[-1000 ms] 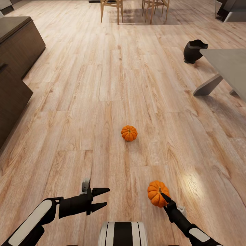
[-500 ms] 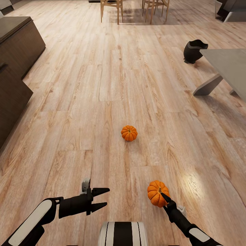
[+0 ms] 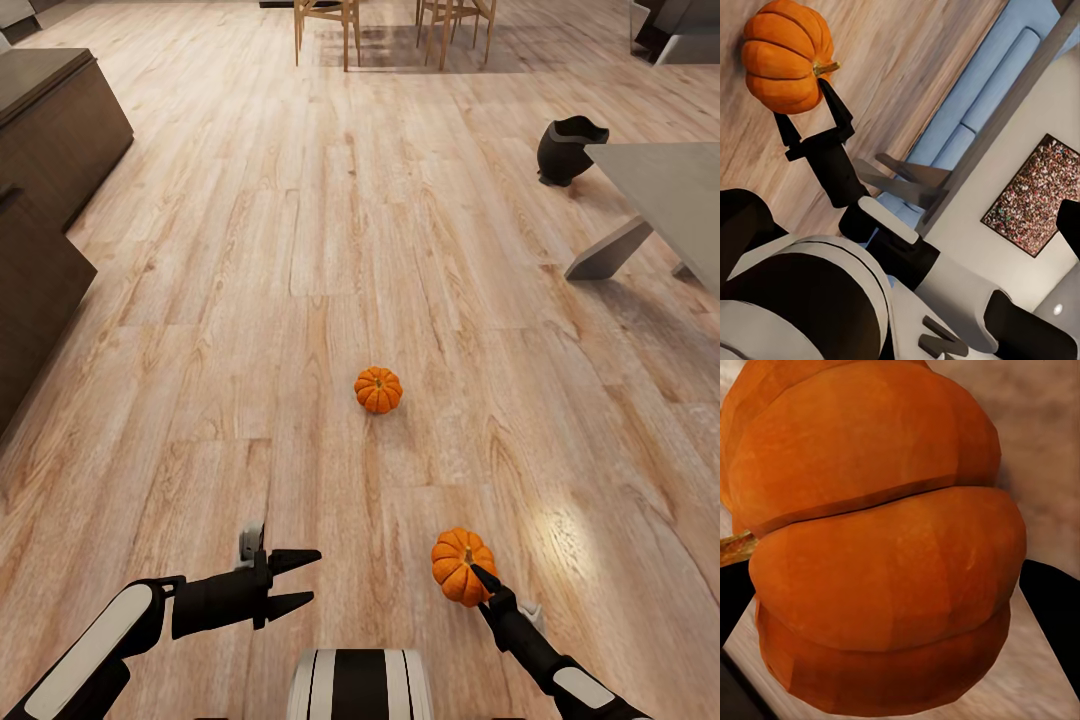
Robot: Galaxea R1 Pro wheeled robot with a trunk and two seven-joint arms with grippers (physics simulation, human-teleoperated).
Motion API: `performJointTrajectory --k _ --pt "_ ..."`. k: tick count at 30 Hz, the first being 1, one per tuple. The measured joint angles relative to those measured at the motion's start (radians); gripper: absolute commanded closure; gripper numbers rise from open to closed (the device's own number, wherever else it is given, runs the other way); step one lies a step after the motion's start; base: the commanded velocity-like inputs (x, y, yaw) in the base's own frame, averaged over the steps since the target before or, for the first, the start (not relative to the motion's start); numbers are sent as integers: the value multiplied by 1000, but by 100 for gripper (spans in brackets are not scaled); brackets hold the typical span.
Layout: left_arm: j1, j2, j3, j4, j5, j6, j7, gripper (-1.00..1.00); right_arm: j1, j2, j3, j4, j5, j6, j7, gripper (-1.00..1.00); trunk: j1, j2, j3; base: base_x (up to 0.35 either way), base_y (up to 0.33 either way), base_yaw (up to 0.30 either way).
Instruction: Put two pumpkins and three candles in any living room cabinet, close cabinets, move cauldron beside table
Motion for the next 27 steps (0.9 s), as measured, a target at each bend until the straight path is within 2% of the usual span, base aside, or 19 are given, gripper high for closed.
performJointTrajectory --k 12,17,22,27 --pt "0 0 0 3 0 0 0 -100 0 0 2 -6 0 0 12 100 0 0 -4 0 0 0" --pt "0 0 0 4 0 -1 0 -100 0 0 1 -6 0 0 14 100 -2 1 15 0 0 0" --pt "1 0 0 4 0 -1 0 -100 0 0 2 -7 0 -1 79 100 -4 2 35 0 0 0" --pt "1 0 0 5 -1 0 0 -100 0 0 3 -7 0 -1 94 100 -6 3 54 0 0 0"
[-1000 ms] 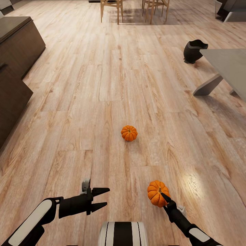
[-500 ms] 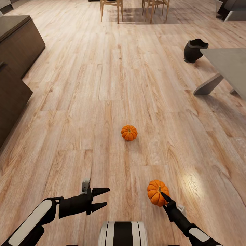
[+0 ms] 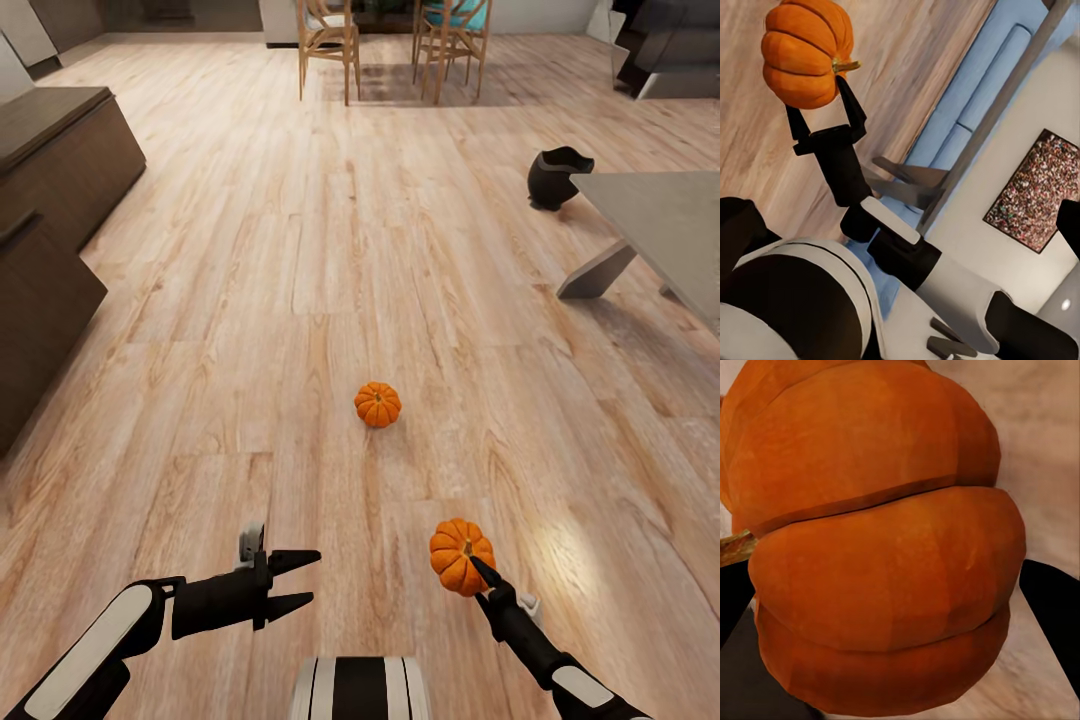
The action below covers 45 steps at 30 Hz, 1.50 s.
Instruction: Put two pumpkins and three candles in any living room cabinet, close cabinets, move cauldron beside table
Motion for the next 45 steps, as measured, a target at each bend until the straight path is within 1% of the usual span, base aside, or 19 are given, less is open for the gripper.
performJointTrajectory --k 5,16,22,24,25,26,27,28,30,32,34,36,37,38,42,43,44,45 --pt "-1 0 0 1 0 0 0 -100 0 0 1 -2 0 2 3 100 -2 1 19 0 0 0" --pt "-1 0 1 1 -1 -1 0 -100 0 0 2 -21 1 -2 43 100 -7 4 62 0 0 0" --pt "0 1 2 1 -2 -1 0 -100 0 -1 2 -25 2 0 43 100 -10 5 85 0 0 0" --pt "-1 3 7 15 -2 -1 0 -100 0 -3 4 -71 2 7 49 100 -11 6 93 0 0 0" --pt "-1 3 20 23 -3 -1 0 -100 0 -10 8 -78 2 8 49 100 -11 6 97 0 0 0" --pt "-1 4 44 36 -4 0 0 -100 0 -21 0 -91 0 11 50 100 -12 6 101 0 0 0" --pt "-1 7 62 45 -5 0 0 -100 0 -26 -4 -101 -2 13 50 100 -12 6 101 0 0 0" --pt "-1 15 78 55 -5 0 0 -100 0 -29 4 -115 1 14 50 100 -12 6 101 0 0 0" --pt "-1 39 100 74 -7 0 0 -100 0 -37 5 -149 1 16 51 100 -12 6 101 0 0 0" --pt "-1 51 113 80 -12 1 0 -100 0 -43 6 -176 3 22 49 100 -12 6 101 0 0 0" --pt "-1 57 126 82 -14 0 0 -100 0 -48 6 -188 4 27 49 100 -12 6 101 0 0 0" --pt "-1 67 149 83 -16 -1 1 -100 0 -61 6 -201 4 33 49 100 -12 6 101 0 0 0" --pt "-1 71 158 84 -16 -1 1 -100 0 -71 5 -213 4 35 50 100 -12 6 105 0 0 0" --pt "-1 76 167 87 -17 -1 1 -100 1 -92 6 -246 3 37 50 100 -13 7 108 0 0 0" --pt "-1 86 183 102 -18 -2 3 -100 3 -180 7 -351 3 38 50 100 -14 7 124 0 0 0" --pt "-1 91 197 114 -22 -3 4 -100 4 -204 9 -370 4 39 50 100 -15 8 128 0 0 0" --pt "-1 93 210 123 -30 -3 3 -100 4 -214 8 -381 4 39 50 100 -15 8 132 0 0 0" --pt "-2 95 239 136 -62 -4 2 -100 4 -222 11 -391 22 39 50 100 -16 8 135 0 0 0"
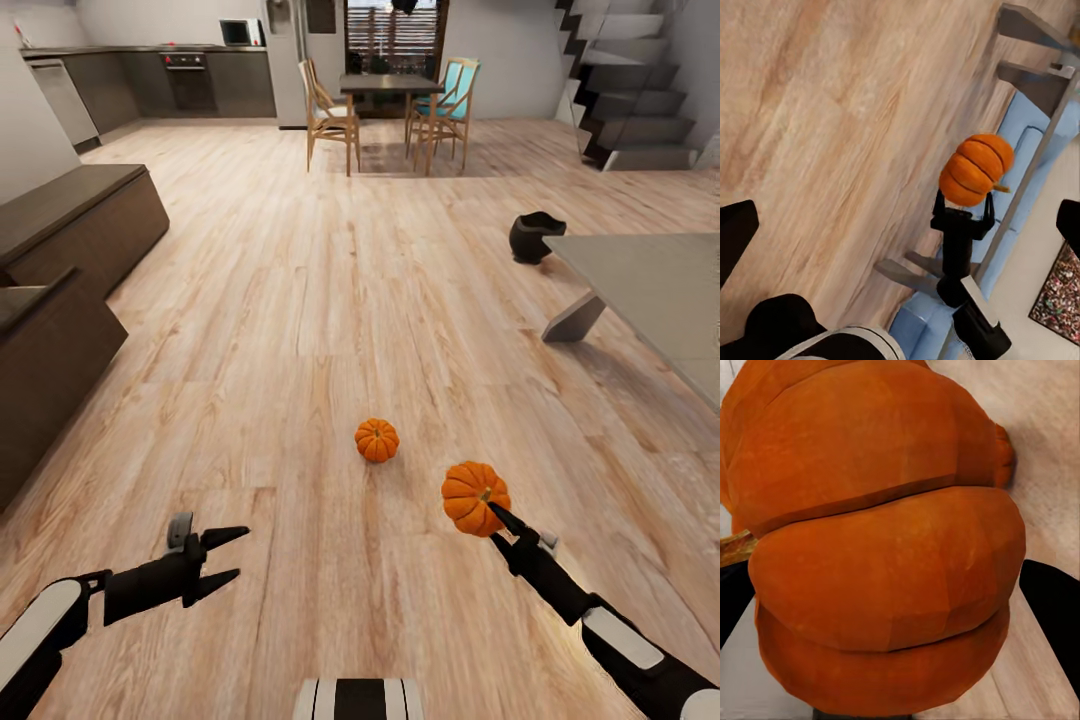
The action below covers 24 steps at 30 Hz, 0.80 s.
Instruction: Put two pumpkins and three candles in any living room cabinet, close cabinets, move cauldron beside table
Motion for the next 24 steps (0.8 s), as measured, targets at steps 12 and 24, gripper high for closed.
performJointTrajectory --k 12,24 --pt "-11 4 202 22 -355 -36 3 -100 0 -7 18 -46 143 30 -5 100 -5 3 46 0 0 0" --pt "-80 -14 198 166 -502 -259 -2 -100 -53 -3 8 -72 343 81 -125 100 -11 6 93 0 0 0"
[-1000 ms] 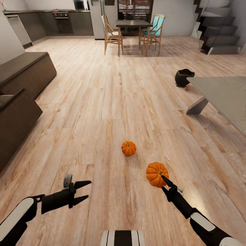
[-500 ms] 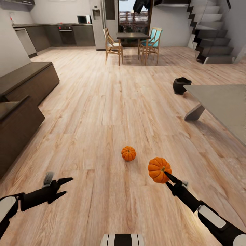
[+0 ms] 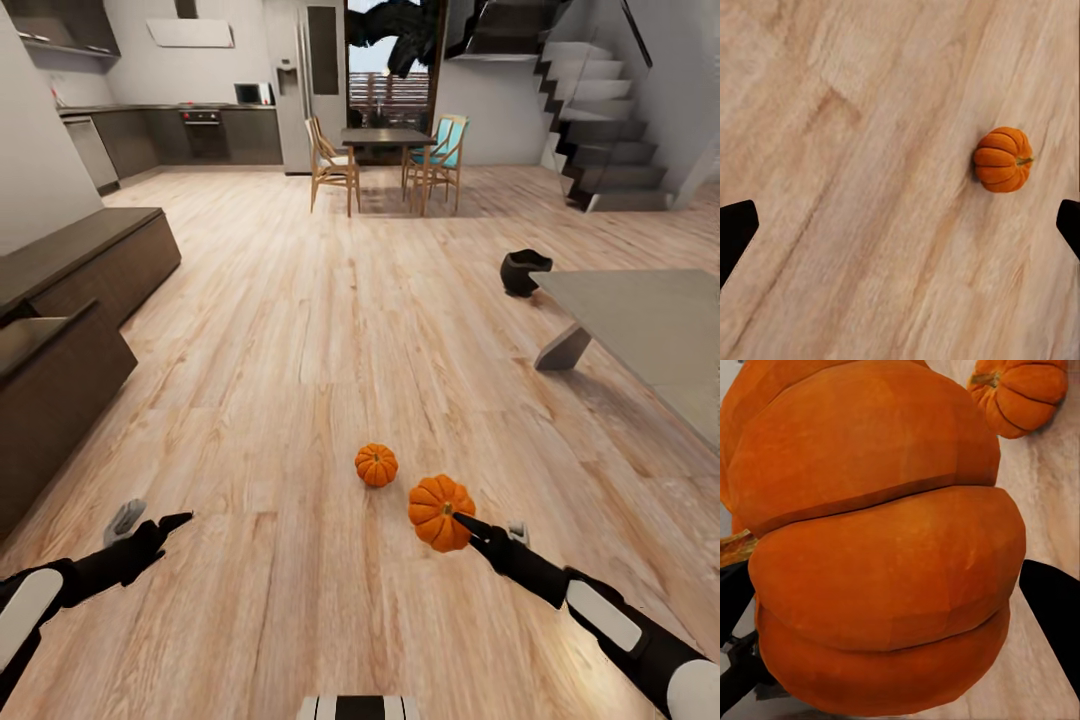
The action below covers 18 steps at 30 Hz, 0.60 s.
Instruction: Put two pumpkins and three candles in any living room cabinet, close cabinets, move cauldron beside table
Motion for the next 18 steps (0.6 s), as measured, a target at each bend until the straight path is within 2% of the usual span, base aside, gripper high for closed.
performJointTrajectory --k 5,8,11,14,18 --pt "-16 -20 -26 2 -7 -88 0 -100 -52 -1 2 -13 10 4 -17 100 -2 1 19 0 0 0" --pt "-23 -27 -29 2 -5 -112 0 -100 -62 -1 2 -12 20 7 -44 100 -4 2 31 0 0 0" --pt "-36 -36 -30 1 -4 -117 -2 -100 -66 0 1 -9 19 5 -44 100 -5 3 42 0 0 0" --pt "-42 -63 -30 9 -7 -130 -10 -100 -67 0 1 -6 18 1 -43 100 -6 3 54 0 0 0" --pt "-61 -95 -39 56 -27 -183 -17 -100 -67 2 1 -6 19 2 -46 100 -8 4 70 0 0 0"
